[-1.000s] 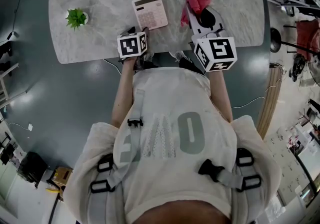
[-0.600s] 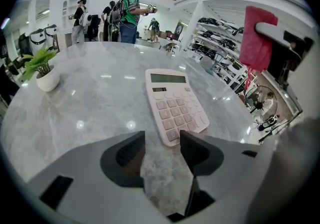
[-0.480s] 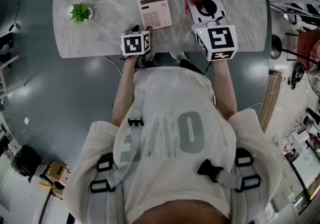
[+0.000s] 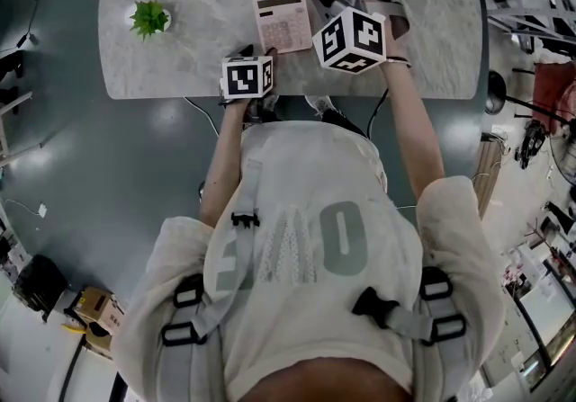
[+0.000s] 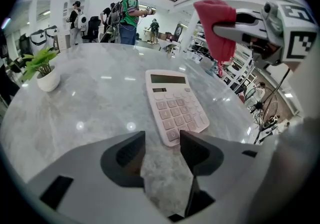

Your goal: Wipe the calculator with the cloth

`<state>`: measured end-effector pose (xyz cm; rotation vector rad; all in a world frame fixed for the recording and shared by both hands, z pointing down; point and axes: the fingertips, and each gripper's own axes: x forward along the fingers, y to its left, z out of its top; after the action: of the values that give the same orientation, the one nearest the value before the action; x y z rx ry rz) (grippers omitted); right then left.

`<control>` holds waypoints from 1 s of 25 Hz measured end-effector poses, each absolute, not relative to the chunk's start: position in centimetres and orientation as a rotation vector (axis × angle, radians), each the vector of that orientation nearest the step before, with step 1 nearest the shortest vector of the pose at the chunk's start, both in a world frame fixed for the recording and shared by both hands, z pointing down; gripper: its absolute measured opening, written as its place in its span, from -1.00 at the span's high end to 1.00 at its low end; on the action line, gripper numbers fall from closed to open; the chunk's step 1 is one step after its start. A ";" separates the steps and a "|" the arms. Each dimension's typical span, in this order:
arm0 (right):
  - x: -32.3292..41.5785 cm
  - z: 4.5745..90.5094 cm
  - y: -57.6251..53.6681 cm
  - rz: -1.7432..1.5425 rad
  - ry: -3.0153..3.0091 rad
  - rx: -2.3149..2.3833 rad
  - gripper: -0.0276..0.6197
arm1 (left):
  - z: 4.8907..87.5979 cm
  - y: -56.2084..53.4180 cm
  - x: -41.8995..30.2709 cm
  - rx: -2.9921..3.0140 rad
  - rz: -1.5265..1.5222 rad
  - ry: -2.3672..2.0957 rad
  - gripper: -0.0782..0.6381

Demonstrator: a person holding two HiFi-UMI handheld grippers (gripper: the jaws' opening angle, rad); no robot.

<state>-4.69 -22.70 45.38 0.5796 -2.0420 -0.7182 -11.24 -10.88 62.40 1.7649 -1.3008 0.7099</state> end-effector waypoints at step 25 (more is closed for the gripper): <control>-5.8 58.7 -22.7 -0.814 -1.676 0.167 0.74 | 62.4 -11.0 -11.6 1.770 0.707 -1.312 0.17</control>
<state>-5.85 -22.74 58.68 0.1674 -1.6761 -0.8142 -11.55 -10.97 62.38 1.7696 -1.3123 0.7072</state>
